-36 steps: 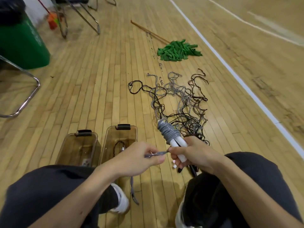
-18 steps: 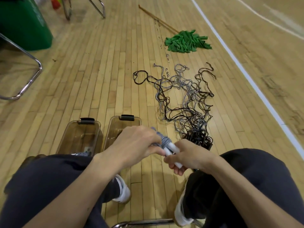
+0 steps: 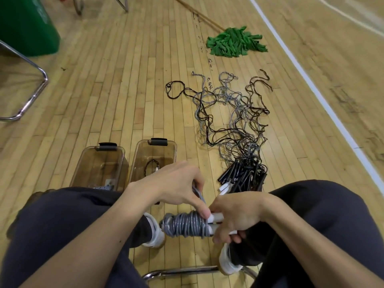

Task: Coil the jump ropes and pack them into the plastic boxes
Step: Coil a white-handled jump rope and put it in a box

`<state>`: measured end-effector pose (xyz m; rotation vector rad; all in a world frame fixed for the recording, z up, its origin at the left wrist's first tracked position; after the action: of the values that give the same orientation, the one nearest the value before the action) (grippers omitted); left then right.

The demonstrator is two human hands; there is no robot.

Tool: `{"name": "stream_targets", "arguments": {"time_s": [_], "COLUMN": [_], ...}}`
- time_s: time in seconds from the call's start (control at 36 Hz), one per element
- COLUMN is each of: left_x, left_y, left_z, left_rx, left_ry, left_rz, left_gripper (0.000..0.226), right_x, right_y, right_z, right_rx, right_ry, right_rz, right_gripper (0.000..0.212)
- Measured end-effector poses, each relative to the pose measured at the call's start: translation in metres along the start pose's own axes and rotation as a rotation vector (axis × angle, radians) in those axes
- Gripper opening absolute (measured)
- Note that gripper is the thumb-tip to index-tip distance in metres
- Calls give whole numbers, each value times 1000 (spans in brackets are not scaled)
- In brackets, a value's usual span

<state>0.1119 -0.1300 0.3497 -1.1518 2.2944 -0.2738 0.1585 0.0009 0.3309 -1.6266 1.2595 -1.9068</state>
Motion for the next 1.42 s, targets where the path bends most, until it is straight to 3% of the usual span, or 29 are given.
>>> {"name": "stream_targets", "arguments": {"time_s": [0.22,0.36,0.44,0.56,0.69,0.83,1.03,1.14,1.28,1.36,1.42], "left_x": [-3,4,11,5,-2,-2,-3,-6,-2,3,8], "left_y": [0,-2,-10,-5,-5,-6,-8,-9,-8,-7,-10], "left_z": [-11,-21,-14,-13,-6,-8,-6,-5,4,10,12], "left_rx": [104,-13,-40,-62,22,-49,-1,41,78,107,158], "left_ry": [-441,-536,-477,-692,-721,-740,-702,-666,-573,-510,-347], "left_rz": [91,20,-136,-146,-192,-233,-203,-158,-137,-147,-134], "left_gripper": [25,23,30,23,29,28,30,15,5,31,29], "right_x": [4,11,13,14,14,13,12,8,4,-1,-8], "right_y": [-19,-28,-33,-37,-33,-33,-29,-27,-21,-16,-14], "right_z": [-5,-11,-16,-24,-24,-27,-29,-34,-33,-34,-40], "right_rx": [107,71,13,-112,-202,-274,-441,-580,-618,-689,-835], "right_ry": [280,439,592,733,740,733,575,527,476,431,345], "right_rz": [-228,-426,-547,-654,-580,-554,-516,-483,-437,-395,-331], "right_gripper": [25,5,19,17,7,13,19,18,14,9,10]}}
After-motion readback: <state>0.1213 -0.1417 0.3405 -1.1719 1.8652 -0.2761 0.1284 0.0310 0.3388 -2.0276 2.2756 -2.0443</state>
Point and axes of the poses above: each hand's wrist, its own y-axis towards the middle knuckle, its own z-axis out of the palm, x = y × z, the point moved 4 cm from there along y, towards the middle knuckle, and after that the axes turned 13 degrees about y, right-handed, at the moved point
